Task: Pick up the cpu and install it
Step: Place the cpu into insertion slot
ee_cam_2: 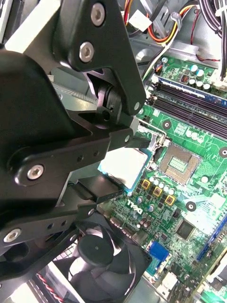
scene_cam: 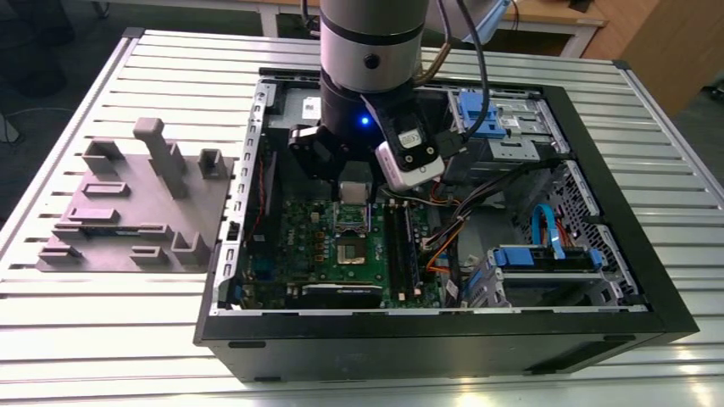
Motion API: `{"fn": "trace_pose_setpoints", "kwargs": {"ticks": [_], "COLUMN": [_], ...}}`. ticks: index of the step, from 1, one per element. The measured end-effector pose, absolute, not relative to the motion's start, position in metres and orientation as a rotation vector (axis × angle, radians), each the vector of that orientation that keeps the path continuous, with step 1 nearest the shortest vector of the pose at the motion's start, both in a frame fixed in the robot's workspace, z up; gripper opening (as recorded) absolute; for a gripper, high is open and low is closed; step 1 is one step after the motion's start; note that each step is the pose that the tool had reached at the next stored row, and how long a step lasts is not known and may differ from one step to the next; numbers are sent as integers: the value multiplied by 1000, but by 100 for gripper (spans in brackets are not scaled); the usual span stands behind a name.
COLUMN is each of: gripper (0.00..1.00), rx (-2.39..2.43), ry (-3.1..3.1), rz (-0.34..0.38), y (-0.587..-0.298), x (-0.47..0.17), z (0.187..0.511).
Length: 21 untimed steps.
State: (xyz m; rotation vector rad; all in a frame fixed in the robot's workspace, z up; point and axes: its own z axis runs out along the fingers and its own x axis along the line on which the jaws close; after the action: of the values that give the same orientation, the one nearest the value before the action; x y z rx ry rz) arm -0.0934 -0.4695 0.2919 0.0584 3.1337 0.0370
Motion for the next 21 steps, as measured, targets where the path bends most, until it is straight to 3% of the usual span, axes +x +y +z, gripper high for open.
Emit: {"fn": "trace_pose_setpoints", "kwargs": {"ticks": [10, 21], "gripper": [47, 47], "rx": [48, 45], "ry": [3134, 3134], "rz": [38, 37], "y": [-473, -474], "x": [-93, -90], "z": [290, 267]}}
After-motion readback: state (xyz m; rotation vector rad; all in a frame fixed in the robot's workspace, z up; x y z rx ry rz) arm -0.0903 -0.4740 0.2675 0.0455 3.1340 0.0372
